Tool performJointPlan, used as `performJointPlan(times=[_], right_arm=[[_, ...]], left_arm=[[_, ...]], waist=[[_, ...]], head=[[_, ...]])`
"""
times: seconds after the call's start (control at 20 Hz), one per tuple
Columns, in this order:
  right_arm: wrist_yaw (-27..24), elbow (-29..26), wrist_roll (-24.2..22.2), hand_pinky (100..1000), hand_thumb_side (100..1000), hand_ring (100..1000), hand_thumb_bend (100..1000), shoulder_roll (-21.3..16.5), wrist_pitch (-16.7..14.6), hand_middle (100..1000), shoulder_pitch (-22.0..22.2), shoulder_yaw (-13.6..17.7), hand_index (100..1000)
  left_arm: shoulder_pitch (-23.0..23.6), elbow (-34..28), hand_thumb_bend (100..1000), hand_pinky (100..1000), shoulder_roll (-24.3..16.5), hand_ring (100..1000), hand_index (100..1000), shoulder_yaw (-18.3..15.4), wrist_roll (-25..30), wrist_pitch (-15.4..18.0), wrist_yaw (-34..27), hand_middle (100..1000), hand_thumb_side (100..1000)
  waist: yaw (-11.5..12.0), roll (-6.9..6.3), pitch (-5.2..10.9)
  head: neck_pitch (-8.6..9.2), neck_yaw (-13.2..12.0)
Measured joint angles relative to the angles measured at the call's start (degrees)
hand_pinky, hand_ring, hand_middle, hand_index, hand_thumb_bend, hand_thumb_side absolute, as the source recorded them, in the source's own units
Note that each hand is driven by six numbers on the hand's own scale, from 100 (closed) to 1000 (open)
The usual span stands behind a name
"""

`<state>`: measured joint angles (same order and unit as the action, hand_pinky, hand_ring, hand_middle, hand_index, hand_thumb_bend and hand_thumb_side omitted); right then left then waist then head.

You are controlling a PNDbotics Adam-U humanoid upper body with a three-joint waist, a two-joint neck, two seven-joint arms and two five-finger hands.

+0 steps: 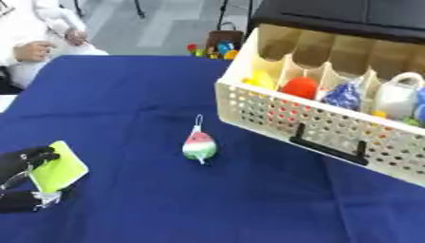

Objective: Pick up objects from table and place into drawer.

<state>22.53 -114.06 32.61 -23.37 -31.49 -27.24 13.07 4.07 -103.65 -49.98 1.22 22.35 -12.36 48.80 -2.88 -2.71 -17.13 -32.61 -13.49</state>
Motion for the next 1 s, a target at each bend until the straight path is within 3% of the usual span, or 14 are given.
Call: performJointPlan(times=[0.6, 0.8, 0.95, 1.0], right_arm=[[0.00, 0.00, 0.19, 593, 663, 598, 100, 0.44, -0.20, 592, -0.21, -0.01, 727], [0.00, 0.00, 0.38, 593, 663, 598, 100, 0.45, -0.13, 597, -0.22, -0.01, 727], [0.00, 0.00, 0.71, 593, 661, 598, 100, 0.47, -0.03, 597, -0.22, -0.01, 727], [0.00, 0.00, 0.81, 594, 662, 597, 100, 0.47, 0.00, 597, -0.22, -0.01, 727]], left_arm=[[-2.19, 3.90, 449, 806, -0.01, 991, 1000, 0.77, -0.60, 1.92, 0.55, 1000, 1000], [-2.53, 4.44, 310, 775, -0.01, 966, 1000, 0.94, -1.11, 2.55, 0.71, 979, 951], [-2.60, 4.62, 121, 753, -0.01, 950, 997, 0.97, -1.87, 2.47, 0.71, 957, 854], [-2.60, 4.62, 100, 747, -0.01, 944, 986, 0.98, -2.21, 2.32, 0.71, 947, 818]], waist=[[-0.32, 0.14, -0.51], [-0.33, 0.19, -0.53], [-0.34, 0.19, -0.56], [-0.34, 0.19, -0.59]], head=[[0.54, -0.63], [0.61, -0.80], [0.73, -0.90], [0.75, -0.90]])
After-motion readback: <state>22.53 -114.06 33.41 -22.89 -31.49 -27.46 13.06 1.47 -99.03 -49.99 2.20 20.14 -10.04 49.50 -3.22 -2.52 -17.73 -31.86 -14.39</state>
